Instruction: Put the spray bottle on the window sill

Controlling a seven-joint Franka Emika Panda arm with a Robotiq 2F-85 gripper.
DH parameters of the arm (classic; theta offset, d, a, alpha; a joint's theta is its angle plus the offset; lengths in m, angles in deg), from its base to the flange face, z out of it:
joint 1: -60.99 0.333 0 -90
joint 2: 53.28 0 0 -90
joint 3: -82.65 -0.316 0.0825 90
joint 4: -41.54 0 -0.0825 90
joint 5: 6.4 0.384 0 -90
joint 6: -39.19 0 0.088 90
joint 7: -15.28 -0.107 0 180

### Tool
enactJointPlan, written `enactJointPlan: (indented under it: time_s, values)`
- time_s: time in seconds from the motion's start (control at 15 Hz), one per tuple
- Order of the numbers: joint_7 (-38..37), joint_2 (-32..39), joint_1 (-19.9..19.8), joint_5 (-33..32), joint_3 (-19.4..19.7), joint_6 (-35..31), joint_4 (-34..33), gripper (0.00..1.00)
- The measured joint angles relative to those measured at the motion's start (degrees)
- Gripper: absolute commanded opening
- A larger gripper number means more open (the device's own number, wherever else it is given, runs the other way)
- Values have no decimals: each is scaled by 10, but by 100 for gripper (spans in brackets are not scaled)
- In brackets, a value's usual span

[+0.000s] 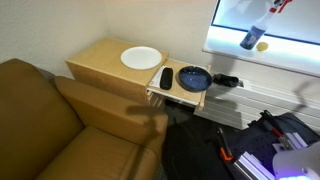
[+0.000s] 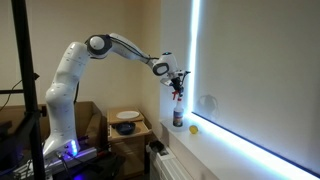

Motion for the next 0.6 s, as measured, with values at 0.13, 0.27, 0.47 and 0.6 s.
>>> enactJointPlan:
  time_s: [0.13,0.27,0.47,0.6]
  values:
    - [2,1,10,-9,-8,-21,0,6]
    - [2,4,23,-31,-10,-33,0,6]
    - [2,10,35,-62,-11,-34,0,6]
    - [2,14,37,-72,-13,-34,0,6]
